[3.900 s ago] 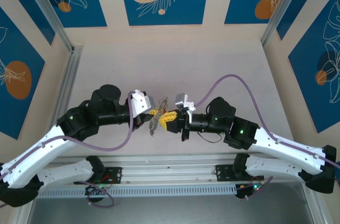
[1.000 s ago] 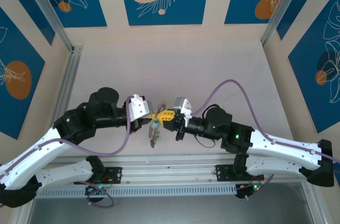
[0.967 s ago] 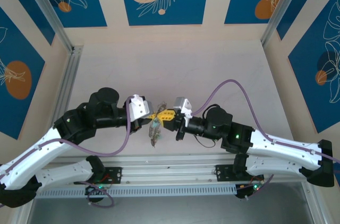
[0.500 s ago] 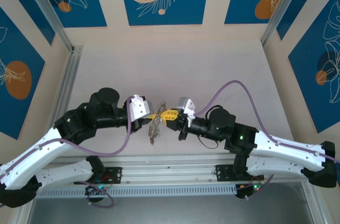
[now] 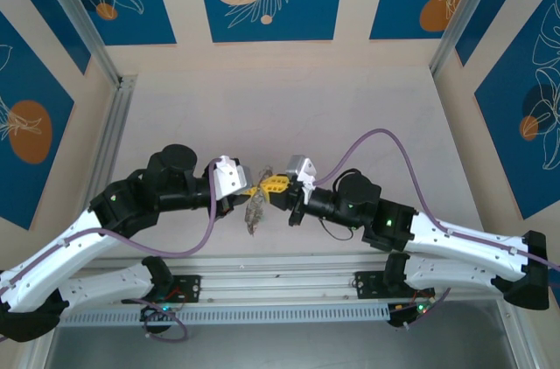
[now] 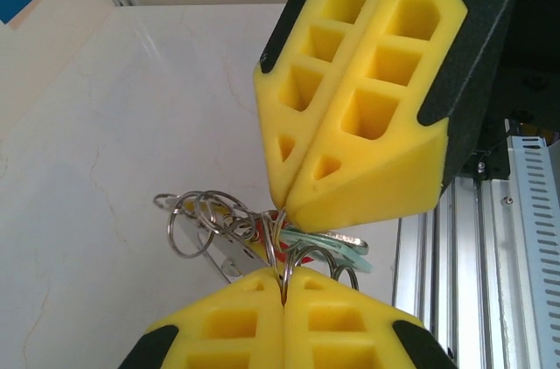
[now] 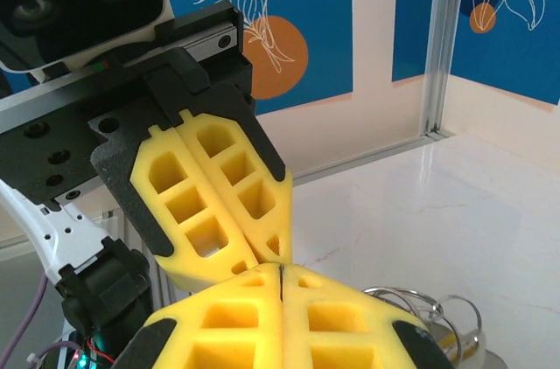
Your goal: Put the keys on the keyring
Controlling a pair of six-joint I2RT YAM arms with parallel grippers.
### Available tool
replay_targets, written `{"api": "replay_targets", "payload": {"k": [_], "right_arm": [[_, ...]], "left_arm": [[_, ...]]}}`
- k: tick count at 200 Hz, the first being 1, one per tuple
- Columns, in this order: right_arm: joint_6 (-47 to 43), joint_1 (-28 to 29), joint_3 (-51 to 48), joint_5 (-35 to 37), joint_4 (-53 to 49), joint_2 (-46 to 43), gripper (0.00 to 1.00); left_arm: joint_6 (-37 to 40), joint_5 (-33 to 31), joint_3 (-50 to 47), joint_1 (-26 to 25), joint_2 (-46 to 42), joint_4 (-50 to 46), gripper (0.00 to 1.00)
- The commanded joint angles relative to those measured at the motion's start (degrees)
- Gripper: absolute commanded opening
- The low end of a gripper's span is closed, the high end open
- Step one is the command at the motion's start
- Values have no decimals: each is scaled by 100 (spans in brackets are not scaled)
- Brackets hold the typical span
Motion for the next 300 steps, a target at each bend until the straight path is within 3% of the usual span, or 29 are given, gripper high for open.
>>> {"api": "replay_targets", "payload": {"k": [1, 149, 300], "right_arm": [[81, -38, 144, 7, 304, 67, 0], [114, -109, 242, 655, -170, 154, 0], [134, -218, 205, 380, 69, 74, 0]], "left_arm": [[77, 128, 15, -52, -20, 223, 0], [67, 168, 29, -51, -82, 241, 0], [129, 257, 35, -52, -29, 144, 0]]}}
